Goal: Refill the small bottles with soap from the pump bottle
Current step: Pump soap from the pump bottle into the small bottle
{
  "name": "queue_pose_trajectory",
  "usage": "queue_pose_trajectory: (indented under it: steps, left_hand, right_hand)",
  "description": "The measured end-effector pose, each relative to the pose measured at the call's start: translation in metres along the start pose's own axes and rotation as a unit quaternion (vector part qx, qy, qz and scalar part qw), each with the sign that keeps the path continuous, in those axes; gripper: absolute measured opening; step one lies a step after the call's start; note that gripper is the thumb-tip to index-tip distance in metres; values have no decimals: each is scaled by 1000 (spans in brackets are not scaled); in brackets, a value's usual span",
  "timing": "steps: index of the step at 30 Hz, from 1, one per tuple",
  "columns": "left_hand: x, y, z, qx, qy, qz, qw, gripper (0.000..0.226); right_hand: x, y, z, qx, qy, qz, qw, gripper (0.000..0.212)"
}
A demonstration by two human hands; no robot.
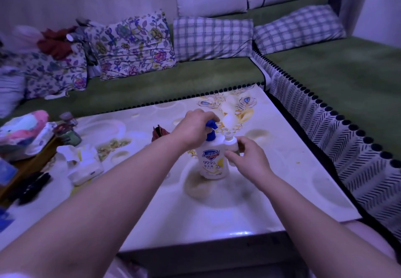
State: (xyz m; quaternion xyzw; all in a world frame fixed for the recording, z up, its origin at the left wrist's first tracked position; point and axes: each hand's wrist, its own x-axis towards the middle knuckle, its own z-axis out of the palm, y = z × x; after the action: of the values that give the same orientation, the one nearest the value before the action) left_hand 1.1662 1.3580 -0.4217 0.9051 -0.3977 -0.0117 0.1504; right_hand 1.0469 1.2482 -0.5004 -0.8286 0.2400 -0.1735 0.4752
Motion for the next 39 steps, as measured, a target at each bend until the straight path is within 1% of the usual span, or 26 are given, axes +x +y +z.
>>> queue_pose_trajectory:
  steps: [2, 5, 11, 16, 20, 26, 33, 39]
  left_hand:
    - [-8, -2, 4, -15, 12, 3, 1000, 36]
    - [-20, -5, 8, -36, 50, 8, 998, 38]
    - [-39, -10, 14, 0, 120, 35, 992, 43]
    - [-48, -15, 23, 40, 133, 65, 988, 52]
    - [-49, -16, 29, 40, 146, 66, 986, 55]
    - [-54, -19, 37, 54, 144, 62, 986, 70]
    - [-55, -17, 40, 77, 158, 63, 982, 72]
    - [-53, -18, 44, 88, 164, 61, 981, 69]
  right_hand:
    - [-5, 0, 0, 10, 4, 1, 1000, 37]
    - [-13, -3, 2, 30, -1, 8, 1000, 45]
    - [-16, -10, 8, 3, 14, -1, 1000, 34]
    - [-13, -14, 9, -2, 36, -2, 999, 34]
    - [-12, -15, 10, 0, 48, 1, 999, 33]
    - [-10, -19, 7, -26, 59, -15, 998, 34]
    - [-11, -20, 5, -46, 59, -17, 997, 34]
    - [-12, -17, 9, -42, 55, -8, 998, 34]
